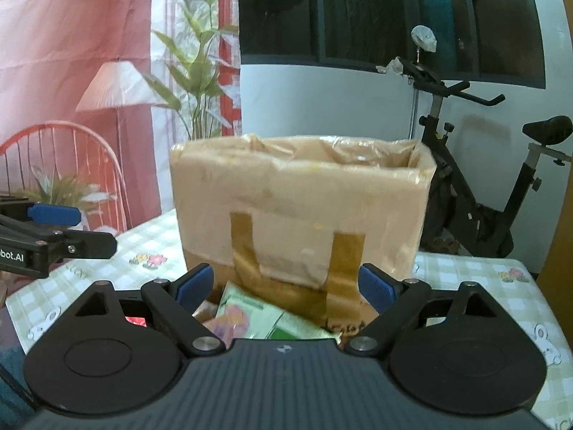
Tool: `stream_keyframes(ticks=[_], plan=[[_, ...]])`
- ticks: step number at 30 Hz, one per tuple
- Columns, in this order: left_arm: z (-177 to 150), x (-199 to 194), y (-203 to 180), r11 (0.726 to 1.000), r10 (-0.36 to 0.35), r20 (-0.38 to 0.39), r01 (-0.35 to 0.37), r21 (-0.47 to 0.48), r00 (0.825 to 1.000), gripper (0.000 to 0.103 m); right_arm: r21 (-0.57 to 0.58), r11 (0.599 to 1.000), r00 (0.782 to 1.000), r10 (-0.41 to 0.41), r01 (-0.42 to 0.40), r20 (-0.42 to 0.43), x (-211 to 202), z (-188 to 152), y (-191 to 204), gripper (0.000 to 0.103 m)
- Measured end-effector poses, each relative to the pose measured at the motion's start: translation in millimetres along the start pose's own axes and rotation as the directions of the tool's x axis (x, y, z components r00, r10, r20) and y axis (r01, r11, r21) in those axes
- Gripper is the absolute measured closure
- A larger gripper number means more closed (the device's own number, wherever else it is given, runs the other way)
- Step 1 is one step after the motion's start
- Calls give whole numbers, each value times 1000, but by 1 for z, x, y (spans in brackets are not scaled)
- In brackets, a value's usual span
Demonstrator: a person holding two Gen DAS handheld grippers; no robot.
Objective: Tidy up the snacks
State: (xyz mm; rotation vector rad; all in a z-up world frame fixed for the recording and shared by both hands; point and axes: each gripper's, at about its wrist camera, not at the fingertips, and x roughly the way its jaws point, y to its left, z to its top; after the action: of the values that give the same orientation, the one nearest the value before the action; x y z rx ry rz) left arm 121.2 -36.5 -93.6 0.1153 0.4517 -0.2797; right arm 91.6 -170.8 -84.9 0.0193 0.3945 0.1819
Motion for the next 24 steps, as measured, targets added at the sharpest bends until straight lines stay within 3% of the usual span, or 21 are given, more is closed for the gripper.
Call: stream_keyframes(ticks=[16,24], plan=[[-35,20,5,995,-59,-108,49,-92,992,12,89,996,996,7,1,-91,7,-50,5,14],[-39,29,6,991,-73,-140,56,-119,987,12,62,998,992,2,6,-130,17,-63,7,14]])
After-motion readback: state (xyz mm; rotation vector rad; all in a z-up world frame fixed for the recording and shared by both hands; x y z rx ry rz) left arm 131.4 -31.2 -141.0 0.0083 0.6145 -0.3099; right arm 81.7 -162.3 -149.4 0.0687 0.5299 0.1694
